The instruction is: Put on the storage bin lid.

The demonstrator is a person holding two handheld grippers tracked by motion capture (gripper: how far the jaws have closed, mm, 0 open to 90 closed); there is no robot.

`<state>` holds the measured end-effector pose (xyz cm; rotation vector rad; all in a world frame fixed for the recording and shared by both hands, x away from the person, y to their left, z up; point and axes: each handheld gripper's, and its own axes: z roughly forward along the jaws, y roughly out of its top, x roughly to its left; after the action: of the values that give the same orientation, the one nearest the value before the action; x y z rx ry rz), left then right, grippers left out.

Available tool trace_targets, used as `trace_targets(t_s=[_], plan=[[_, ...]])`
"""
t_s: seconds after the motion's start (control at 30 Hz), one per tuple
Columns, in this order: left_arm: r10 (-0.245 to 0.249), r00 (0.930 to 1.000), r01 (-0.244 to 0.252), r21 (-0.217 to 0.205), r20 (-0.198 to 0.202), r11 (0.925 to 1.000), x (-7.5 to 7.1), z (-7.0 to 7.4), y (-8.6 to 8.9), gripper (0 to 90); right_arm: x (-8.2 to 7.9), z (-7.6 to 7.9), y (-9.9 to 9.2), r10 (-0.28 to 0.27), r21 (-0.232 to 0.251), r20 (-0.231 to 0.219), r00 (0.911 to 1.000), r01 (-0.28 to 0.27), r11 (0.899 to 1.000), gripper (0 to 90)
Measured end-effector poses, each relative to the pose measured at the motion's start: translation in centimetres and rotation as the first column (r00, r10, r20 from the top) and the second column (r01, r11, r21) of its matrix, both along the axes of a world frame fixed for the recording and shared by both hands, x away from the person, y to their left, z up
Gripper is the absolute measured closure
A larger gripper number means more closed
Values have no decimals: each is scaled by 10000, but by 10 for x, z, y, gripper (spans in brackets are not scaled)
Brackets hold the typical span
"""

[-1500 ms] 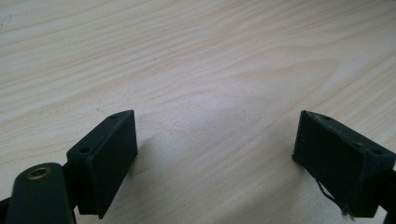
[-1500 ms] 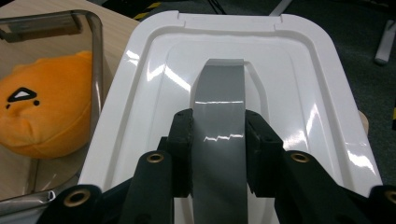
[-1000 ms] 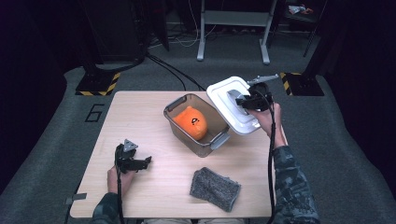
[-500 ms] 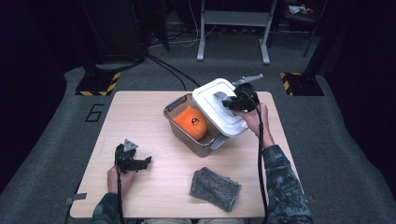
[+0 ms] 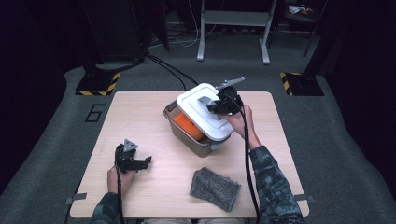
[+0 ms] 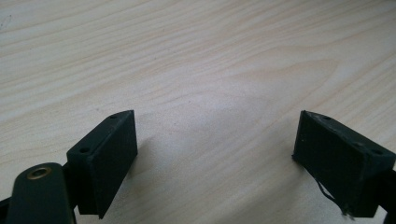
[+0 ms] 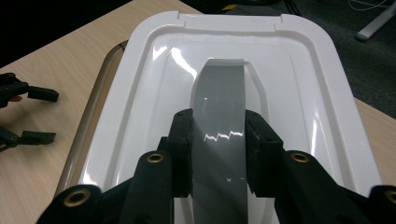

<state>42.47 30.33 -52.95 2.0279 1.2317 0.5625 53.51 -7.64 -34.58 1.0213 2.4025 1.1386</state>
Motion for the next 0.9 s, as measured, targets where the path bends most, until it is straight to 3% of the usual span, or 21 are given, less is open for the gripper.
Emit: trace_targets(t_s=[0.23, 0.6, 0.9], plan=[[2, 10000, -2, -17, -39, 10000, 0, 0, 0, 129, -1, -5, 17, 318, 40, -71, 9995, -317, 9995, 671], [-23, 10000, 23, 15, 0, 10000, 0, 0, 0, 130, -1, -17, 40, 634, -428, -414, 9971, -652, 9970, 670], [-9, 10000, 9, 2, -7, 10000, 0, 0, 0, 130, 0, -24, 50, 825, -678, -298, 9961, -843, 9941, 670]])
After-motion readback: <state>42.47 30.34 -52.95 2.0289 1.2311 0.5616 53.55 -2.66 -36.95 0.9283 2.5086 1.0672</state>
